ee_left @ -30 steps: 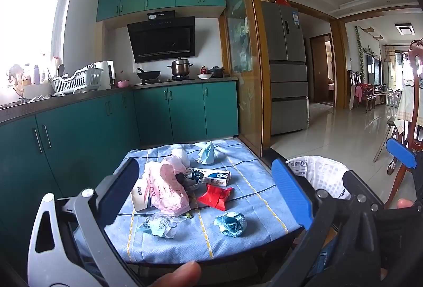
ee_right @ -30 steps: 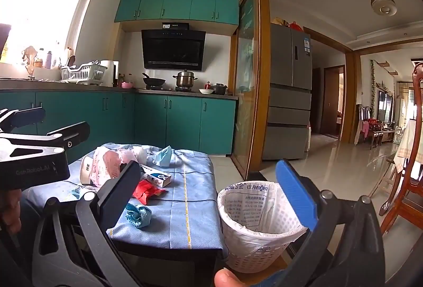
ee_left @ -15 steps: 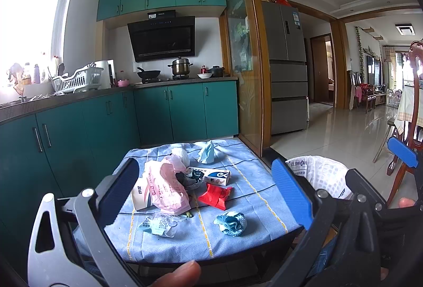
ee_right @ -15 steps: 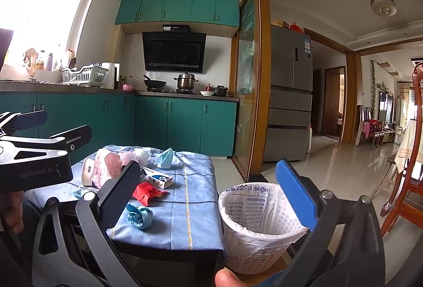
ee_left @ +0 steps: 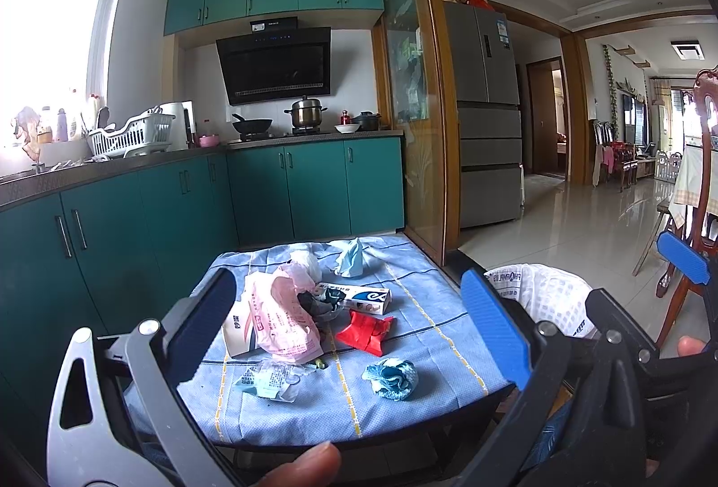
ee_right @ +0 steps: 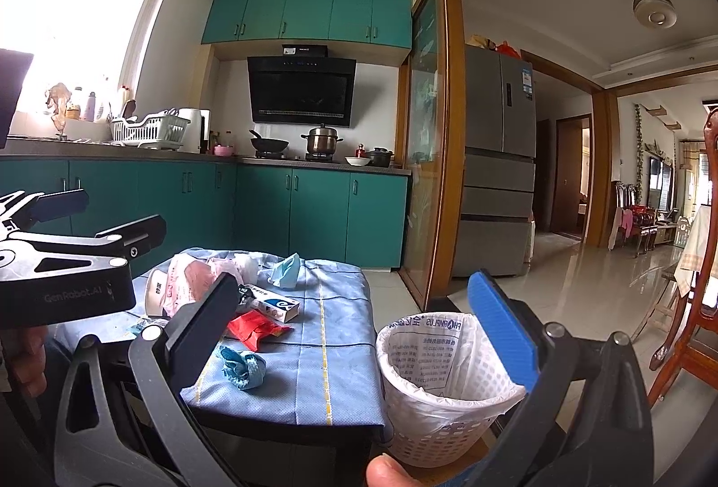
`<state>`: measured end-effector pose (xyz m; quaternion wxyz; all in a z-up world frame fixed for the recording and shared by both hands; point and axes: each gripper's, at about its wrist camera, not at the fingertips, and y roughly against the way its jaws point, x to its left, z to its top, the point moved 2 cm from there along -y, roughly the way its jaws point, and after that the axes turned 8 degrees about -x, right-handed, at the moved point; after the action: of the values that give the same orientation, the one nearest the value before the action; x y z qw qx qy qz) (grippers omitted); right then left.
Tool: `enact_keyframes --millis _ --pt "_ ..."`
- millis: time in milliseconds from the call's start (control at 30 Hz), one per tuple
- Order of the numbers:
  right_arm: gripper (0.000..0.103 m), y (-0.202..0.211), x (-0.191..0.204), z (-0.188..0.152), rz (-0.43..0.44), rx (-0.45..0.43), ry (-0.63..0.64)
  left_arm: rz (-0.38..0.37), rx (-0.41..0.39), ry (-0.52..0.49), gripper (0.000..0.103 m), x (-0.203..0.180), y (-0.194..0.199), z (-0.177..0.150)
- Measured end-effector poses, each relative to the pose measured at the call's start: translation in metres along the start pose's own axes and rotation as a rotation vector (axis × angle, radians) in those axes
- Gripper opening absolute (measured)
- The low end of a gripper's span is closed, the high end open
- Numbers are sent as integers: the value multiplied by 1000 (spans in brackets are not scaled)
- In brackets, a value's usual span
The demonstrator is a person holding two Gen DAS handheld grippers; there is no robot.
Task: Collect trash
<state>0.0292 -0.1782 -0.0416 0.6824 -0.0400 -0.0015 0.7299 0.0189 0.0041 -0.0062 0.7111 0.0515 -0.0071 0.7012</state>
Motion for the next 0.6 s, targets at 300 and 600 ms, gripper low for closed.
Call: enact_keyframes --millis 300,600 --pt "100 1 1 0 1 -1 -1 1 0 0 100 0 0 0" --pt "100 2 1 -1 3 -7 1 -1 1 0 100 0 1 -2"
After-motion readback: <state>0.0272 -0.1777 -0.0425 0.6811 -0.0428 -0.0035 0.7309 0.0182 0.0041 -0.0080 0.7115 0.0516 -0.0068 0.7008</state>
